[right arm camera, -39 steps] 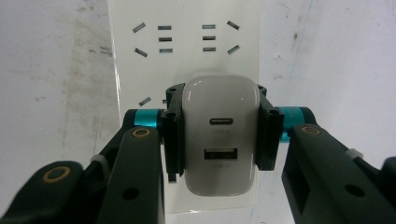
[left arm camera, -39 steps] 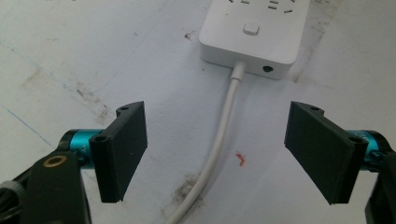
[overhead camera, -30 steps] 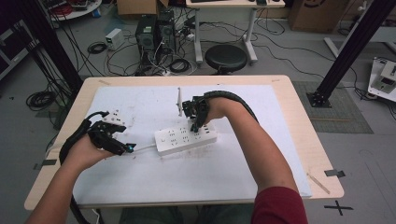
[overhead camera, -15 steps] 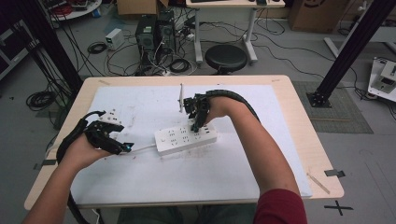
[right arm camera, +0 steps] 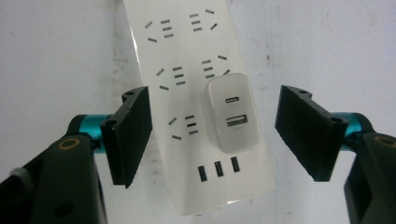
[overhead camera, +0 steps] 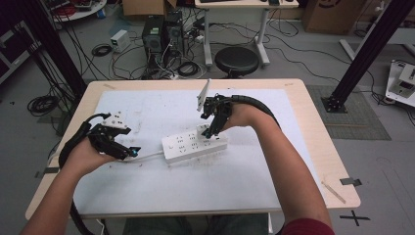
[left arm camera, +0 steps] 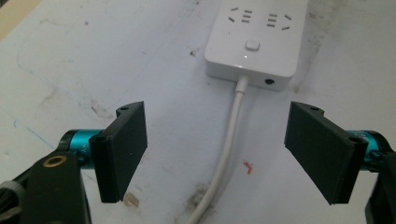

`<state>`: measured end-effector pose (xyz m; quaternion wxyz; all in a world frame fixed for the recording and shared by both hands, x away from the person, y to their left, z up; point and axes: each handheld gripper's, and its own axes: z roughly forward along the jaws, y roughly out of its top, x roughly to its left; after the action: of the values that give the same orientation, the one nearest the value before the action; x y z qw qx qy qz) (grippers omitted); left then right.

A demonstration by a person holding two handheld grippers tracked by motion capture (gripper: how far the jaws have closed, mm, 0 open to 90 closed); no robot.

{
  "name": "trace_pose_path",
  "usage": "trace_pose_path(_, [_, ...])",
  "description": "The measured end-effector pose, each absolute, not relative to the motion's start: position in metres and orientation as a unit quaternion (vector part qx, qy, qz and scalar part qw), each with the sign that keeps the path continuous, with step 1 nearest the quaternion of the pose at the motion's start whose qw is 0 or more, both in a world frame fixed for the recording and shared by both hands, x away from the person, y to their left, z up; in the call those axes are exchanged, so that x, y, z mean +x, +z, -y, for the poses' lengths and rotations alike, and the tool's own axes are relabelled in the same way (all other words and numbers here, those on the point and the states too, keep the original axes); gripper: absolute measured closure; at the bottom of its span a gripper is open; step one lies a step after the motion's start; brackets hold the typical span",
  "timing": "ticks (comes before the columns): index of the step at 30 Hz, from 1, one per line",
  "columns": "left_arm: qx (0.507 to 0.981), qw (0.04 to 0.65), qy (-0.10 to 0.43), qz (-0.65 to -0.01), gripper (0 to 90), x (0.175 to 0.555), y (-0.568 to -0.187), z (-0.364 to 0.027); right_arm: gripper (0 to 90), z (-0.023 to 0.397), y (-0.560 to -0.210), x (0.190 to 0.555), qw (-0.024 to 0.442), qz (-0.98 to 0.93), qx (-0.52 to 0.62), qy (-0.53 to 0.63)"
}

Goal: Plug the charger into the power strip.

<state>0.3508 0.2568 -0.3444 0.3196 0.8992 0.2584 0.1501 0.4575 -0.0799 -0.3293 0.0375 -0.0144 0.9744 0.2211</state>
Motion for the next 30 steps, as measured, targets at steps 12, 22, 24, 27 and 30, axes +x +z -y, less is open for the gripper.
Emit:
trace_pose_path(12, [0.885,0.380,0.154,-0.220,21.2,0.358,-0.342,-0.250,20.2,0.125,-0.320,0.422,0.063,-0.947,0.050,0.310])
trace_pose_path(22, [0.874,0.406,0.157,-0.214,19.6,0.357,-0.338,-0.249,19.2,0.160,-0.322,0.395,0.083,-0.927,0.086,0.356])
trace_pose_path(24, [0.873,0.407,0.159,-0.215,19.6,0.355,-0.338,-0.249,19.2,0.166,-0.323,0.390,0.085,-0.925,0.090,0.360])
trace_pose_path(27, [0.868,0.417,0.160,-0.216,19.5,0.354,-0.339,-0.252,19.2,0.172,-0.325,0.386,0.086,-0.923,0.095,0.362])
trace_pose_path(30, [0.863,0.423,0.163,-0.222,19.5,0.353,-0.341,-0.254,19.2,0.178,-0.327,0.382,0.091,-0.920,0.103,0.367])
